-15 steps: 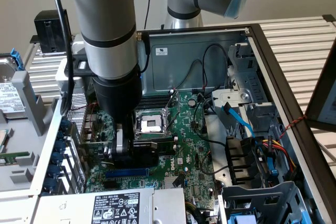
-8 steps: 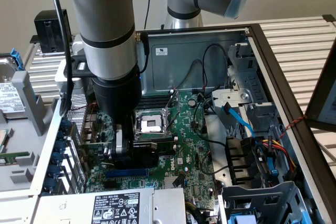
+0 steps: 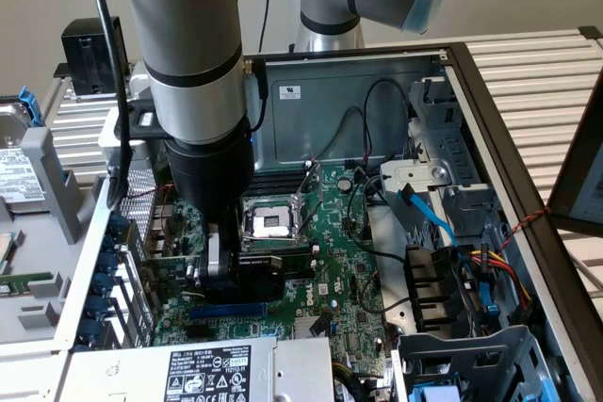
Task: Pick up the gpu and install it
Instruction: 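Insert the gpu into the slot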
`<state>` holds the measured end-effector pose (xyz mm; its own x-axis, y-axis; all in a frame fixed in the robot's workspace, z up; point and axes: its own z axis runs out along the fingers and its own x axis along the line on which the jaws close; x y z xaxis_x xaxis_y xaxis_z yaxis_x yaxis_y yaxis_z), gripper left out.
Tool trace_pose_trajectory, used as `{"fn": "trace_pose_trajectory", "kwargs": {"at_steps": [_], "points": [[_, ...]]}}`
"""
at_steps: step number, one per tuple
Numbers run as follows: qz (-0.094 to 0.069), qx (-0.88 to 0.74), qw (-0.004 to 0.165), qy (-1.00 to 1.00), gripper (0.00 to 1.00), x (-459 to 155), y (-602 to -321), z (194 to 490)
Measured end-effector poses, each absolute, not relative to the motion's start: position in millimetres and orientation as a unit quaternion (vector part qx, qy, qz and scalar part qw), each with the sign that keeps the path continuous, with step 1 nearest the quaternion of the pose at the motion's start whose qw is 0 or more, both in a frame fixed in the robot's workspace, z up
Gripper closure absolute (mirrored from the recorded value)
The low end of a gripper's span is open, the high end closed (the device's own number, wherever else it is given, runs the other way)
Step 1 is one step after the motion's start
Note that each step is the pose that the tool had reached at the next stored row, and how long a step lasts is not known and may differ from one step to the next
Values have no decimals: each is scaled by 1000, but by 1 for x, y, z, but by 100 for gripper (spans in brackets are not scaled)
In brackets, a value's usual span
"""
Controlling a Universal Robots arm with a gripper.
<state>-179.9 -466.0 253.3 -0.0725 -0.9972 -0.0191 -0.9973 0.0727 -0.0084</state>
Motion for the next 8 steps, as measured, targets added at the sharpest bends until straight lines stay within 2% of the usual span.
{"fn": "trace_pose_trajectory", "kwargs": {"at_steps": [8], "points": [[3, -681, 10, 732, 73, -182, -465, 253]]}}
